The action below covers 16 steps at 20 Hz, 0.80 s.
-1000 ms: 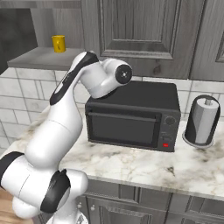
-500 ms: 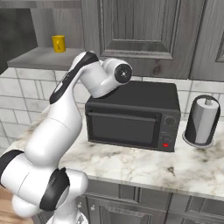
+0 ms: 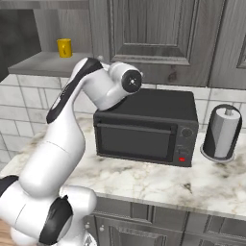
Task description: Open the cabinet. Pick the mango and kiwi from the cabinet and place them into the bowl. Then close the cabinet.
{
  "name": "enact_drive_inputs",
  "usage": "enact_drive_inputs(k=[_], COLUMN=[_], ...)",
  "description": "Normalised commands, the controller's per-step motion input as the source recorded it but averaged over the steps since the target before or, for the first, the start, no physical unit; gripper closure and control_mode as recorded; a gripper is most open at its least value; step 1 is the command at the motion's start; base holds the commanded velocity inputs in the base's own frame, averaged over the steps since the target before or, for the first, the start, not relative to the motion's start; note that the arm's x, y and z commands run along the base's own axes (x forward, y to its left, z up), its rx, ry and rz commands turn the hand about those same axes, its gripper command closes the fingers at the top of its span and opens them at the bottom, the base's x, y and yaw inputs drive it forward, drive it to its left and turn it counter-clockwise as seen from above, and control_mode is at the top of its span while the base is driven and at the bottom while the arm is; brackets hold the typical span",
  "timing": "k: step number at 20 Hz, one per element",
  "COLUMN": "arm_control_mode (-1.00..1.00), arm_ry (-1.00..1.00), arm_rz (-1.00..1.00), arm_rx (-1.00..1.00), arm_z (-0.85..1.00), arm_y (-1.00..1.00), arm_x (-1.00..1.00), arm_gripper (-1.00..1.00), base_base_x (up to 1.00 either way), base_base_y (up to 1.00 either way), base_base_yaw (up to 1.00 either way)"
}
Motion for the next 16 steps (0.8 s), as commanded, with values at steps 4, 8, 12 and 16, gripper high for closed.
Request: enact_drive_inputs(k=[4,8,12,16], arm_control_mode=[-1.0,-1.0,-1.0,-1.0], arm_ry=[-0.03,0.0,0.0,0.02], arm_rz=[0.0,0.0,-0.01,-0.02], arm_rx=[0.0,0.0,0.0,0.0], arm_z=[0.18,0.19,0.21,0.28], arm_y=[0.0,0.0,0.0,0.01], arm_x=[-0.57,-0.72,-0.97,-0.99], arm_gripper=[-1.0,-1.0,-1.0,-1.0], base_base_x=[0.0,0.0,0.0,0.0], base_base_y=[0.0,0.0,0.0,0.0], base_base_yaw=[0.0,0.0,0.0,0.0])
